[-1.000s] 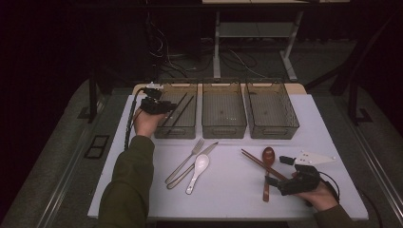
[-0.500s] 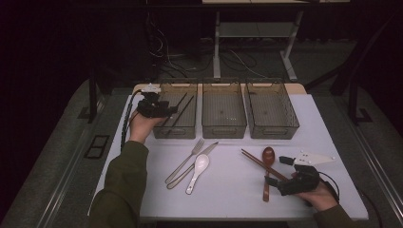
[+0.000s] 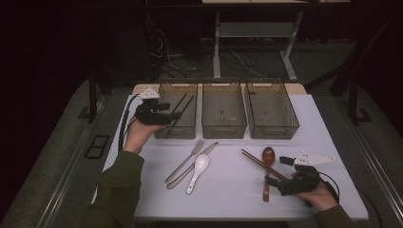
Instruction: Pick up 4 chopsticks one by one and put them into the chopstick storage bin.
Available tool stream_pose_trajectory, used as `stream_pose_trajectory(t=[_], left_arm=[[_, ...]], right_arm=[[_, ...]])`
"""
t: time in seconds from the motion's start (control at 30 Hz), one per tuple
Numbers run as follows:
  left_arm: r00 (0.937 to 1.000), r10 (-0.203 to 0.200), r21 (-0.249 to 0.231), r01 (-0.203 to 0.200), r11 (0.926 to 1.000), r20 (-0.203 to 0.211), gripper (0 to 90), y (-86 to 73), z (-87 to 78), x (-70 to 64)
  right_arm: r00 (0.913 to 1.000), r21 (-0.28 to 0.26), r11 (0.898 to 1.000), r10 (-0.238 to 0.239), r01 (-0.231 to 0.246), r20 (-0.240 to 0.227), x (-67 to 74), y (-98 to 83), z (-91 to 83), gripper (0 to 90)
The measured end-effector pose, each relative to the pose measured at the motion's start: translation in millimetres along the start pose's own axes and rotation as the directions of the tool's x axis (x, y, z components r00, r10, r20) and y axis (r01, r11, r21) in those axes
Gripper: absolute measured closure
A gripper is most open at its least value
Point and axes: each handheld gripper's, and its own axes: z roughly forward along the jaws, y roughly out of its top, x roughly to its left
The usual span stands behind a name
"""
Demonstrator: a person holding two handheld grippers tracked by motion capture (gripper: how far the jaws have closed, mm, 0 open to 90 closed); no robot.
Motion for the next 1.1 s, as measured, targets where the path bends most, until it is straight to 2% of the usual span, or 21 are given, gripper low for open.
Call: stream_pose_trajectory(t=[0.17, 0.4, 0.47, 0.57, 0.73, 1.1], left_arm=[[0.9994, 0.034, 0.01, -0.034, 0.9994, 0.004, 16.4, -6.2, -4.0, -13.5], [0.9971, 0.076, 0.018, -0.076, 0.9969, 0.005, 7.3, -18.2, -10.1, -30.8], [0.9971, 0.074, 0.013, -0.074, 0.9972, 0.015, 6.8, -23.5, -11.8, -34.9], [0.9971, 0.076, 0.007, -0.076, 0.9971, 0.01, 0.2, -31.9, -14.1, -42.4], [0.9963, 0.085, 0.003, -0.085, 0.9964, 0.011, 0.0, -43.8, -18.7, -54.1], [0.9925, 0.103, -0.041, -0.1, 0.9941, 0.066, 0.0, -68.1, -29.4, -76.7]], right_arm=[[1.0, 0.0, 1.0, -0.001, 0.001, 0.0, 0.0, 0.0, 0.1, 0.3], [1.0, 0.0, 1.0, -0.002, 0.002, -0.002, 0.0, 0.1, -0.2, 0.3], [1.0, -0.003, 1.0, -0.001, 0.001, -0.001, 0.1, 0.1, -0.4, 0.3], [1.0, -0.007, 1.0, 0.002, -0.002, -0.003, 0.3, 0.2, -1.0, 0.3], [1.0, -0.004, 1.0, 0.005, -0.005, -0.004, 0.2, 0.2, -0.7, 0.3], [1.0, -0.007, 1.0, 0.007, -0.007, -0.006, 0.1, 0.2, -1.2, 0.4]])
